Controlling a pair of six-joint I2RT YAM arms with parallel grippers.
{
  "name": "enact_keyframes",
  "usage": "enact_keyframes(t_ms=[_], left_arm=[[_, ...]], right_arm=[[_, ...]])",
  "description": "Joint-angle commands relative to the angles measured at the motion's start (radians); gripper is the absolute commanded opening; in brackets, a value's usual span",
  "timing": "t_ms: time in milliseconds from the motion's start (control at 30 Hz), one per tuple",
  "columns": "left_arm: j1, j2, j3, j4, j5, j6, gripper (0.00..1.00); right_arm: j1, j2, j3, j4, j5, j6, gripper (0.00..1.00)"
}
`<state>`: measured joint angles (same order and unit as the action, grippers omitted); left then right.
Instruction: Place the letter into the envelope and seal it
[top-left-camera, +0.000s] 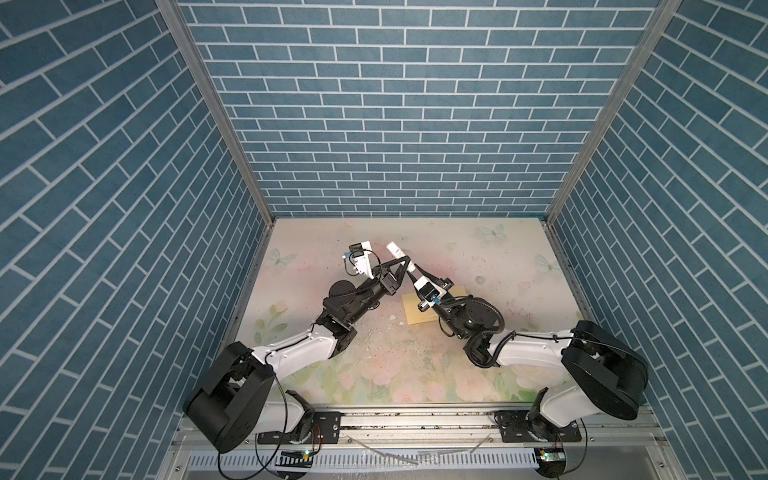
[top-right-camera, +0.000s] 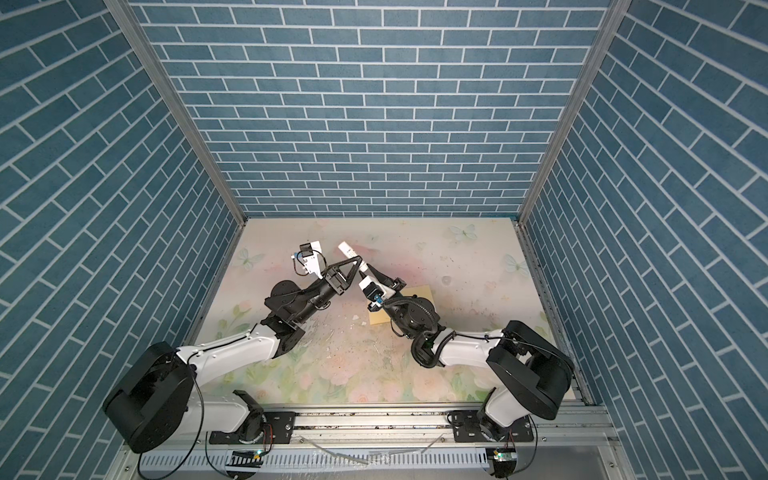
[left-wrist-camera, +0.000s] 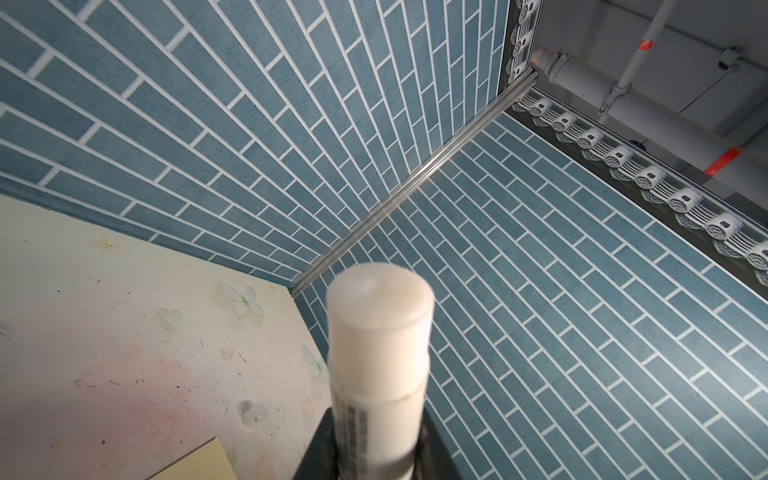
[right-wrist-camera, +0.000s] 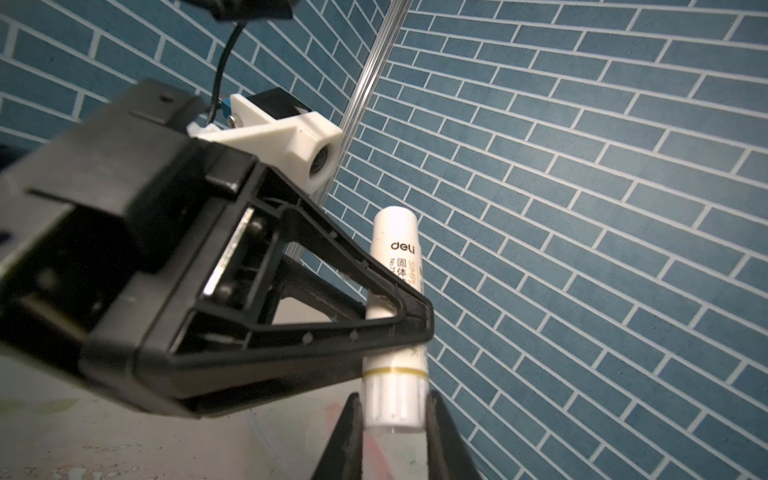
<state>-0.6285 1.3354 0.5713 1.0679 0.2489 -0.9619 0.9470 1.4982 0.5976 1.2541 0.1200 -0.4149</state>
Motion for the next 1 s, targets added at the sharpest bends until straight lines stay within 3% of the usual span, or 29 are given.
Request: enact_keyframes(t_ms=[0, 100, 200, 400, 500, 633, 767, 867, 967], left_arm=[[-0.004, 0.004, -0.002, 0.018, 0.029, 0.01, 0.0], [-0.004, 0.008, 0.0, 0.024, 0.038, 0.013, 0.0], [-0.005, 0.014, 0.001, 0.038, 0.043, 0.012, 0.0], [-0.004, 0.013, 0.004, 0.047, 0.05, 0.016, 0.0], [-0.004, 0.009, 0.005, 0.041, 0.05, 0.024, 0.0], [-0.004, 0.004, 0.005, 0.033, 0.049, 0.029, 0.0], [-0.004, -0.002, 0.006, 0.023, 0.042, 0.028, 0.0], [-0.004, -0.003, 0.011, 0.018, 0.04, 0.028, 0.0], [-0.004, -0.001, 0.013, 0.016, 0.039, 0.023, 0.0]], right_arm=[[-0.057, -0.077, 0.053, -0.023, -0.123, 0.286, 0.0], [-0.17, -0.097, 0.074, -0.046, -0.287, 0.648, 0.0], [-0.238, -0.081, 0.11, -0.035, -0.393, 0.914, 0.0], [-0.307, 0.015, 0.173, 0.072, -0.537, 1.326, 0.0], [-0.32, 0.06, 0.191, 0.138, -0.569, 1.446, 0.0], [-0.321, 0.068, 0.204, 0.111, -0.607, 1.435, 0.01], [-0.319, 0.007, 0.16, 0.048, -0.565, 1.259, 0.23], [-0.291, -0.08, 0.108, -0.048, -0.497, 0.983, 0.42], [-0.2, -0.163, 0.053, -0.174, -0.358, 0.52, 0.57]])
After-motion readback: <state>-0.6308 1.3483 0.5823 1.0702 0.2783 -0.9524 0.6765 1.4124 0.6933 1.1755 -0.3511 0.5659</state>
